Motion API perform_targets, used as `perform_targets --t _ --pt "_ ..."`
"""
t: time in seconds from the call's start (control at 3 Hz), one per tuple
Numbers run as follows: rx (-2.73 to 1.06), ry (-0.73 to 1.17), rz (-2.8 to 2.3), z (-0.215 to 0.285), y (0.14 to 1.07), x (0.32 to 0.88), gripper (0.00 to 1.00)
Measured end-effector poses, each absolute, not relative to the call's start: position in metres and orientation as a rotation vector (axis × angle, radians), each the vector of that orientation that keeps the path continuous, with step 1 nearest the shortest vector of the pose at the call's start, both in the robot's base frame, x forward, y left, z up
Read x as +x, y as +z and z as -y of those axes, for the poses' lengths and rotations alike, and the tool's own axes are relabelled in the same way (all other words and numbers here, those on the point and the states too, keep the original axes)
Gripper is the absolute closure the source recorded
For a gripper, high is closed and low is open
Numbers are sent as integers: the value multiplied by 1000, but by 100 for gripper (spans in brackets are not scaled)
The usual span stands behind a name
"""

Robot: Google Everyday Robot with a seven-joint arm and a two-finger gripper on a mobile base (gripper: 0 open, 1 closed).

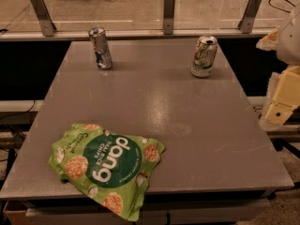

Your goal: Move redbull can near green rice chip bag

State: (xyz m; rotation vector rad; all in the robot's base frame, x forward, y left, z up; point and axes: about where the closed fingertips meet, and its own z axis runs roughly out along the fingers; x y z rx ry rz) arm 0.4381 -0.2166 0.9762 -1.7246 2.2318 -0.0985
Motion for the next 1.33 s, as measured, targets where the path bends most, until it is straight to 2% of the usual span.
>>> perform_targets --t 0.67,1.33 --pt "-1736 -70 -2149 199 981 456 0" --pt "-1744 38 -1892 91 985 553 0"
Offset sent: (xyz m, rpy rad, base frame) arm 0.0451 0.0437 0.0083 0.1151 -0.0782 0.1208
